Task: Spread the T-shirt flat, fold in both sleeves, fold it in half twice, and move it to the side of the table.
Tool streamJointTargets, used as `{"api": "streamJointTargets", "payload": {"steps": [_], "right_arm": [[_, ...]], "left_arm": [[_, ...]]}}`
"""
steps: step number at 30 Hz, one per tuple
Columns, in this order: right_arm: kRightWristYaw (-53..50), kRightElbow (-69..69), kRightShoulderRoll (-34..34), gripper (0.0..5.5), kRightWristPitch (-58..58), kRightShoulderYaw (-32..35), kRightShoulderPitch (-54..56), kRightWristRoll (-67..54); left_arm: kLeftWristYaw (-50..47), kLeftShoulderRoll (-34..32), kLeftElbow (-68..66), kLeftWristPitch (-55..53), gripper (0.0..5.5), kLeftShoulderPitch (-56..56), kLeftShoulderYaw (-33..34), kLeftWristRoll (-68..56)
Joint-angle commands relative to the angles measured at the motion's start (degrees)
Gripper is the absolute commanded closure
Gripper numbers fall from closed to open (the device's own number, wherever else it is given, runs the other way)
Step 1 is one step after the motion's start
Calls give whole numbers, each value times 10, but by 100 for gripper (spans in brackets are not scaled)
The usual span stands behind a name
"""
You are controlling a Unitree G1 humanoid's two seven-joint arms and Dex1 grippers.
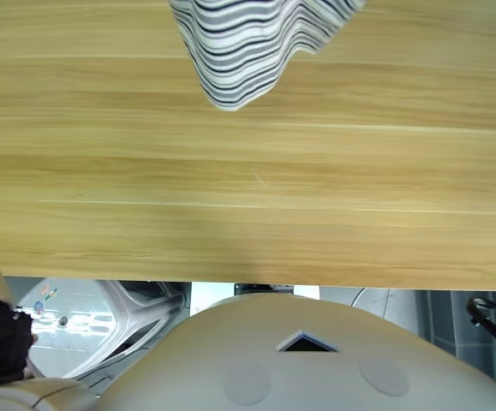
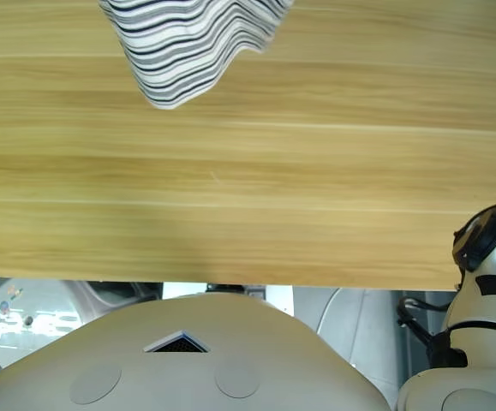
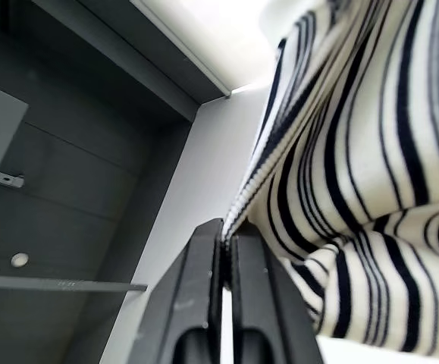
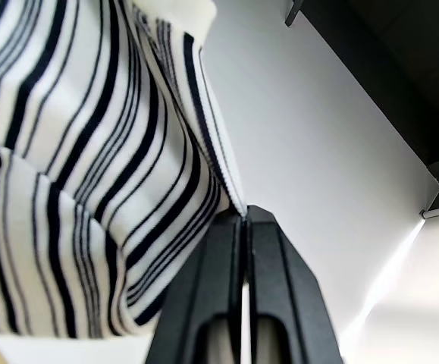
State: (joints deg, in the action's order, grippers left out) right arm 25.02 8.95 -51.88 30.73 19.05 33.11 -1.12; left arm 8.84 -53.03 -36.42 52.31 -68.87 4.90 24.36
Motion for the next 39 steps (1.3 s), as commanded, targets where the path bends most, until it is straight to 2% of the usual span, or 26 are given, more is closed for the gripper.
{"api": "streamJointTargets", "payload": {"steps": [1,4,7,9,11,13,18,21,23,27,30,32,34,36,39], "right_arm": [[79,-17,-27,550,46,-19,-108,-14],[165,-68,-55,550,108,-36,-201,-75],[247,-132,-73,550,150,-35,-269,-198],[263,-111,-74,550,140,-30,-257,-211],[231,-42,-64,550,107,-46,-191,-135],[190,8,-49,550,83,-65,-135,-59],[-27,136,-4,550,10,-101,59,154],[-105,180,10,550,-4,-99,130,184],[-107,177,6,550,-3,-85,136,159],[9,107,-23,550,46,-68,28,34],[154,-23,-72,550,119,-47,-167,-126],[223,-83,-90,550,173,-16,-267,-214],[287,-150,-84,550,181,37,-323,-332],[342,-202,-74,550,172,79,-352,-432],[395,-230,-65,550,143,94,-351,-503]], "left_arm": [[142,-43,1,48,548,99,-55,-113],[374,-103,127,-12,548,260,-121,-353],[521,-149,238,-74,548,371,-122,-518],[552,-139,231,-96,548,366,-103,-533],[553,-111,178,-112,548,324,-96,-489],[512,-81,106,-99,548,269,-104,-394],[212,-4,-64,-60,548,64,-118,-88],[64,14,-111,-52,548,-4,-115,-1],[51,20,-130,-37,548,-12,-103,-17],[238,16,-71,-10,548,86,-74,-247],[478,-71,174,-56,548,336,-82,-535],[575,-110,310,-95,548,466,-30,-667],[697,-109,426,-131,548,581,73,-791],[766,-84,501,-198,548,621,164,-897],[805,-65,546,-296,548,616,222,-1004]]}}
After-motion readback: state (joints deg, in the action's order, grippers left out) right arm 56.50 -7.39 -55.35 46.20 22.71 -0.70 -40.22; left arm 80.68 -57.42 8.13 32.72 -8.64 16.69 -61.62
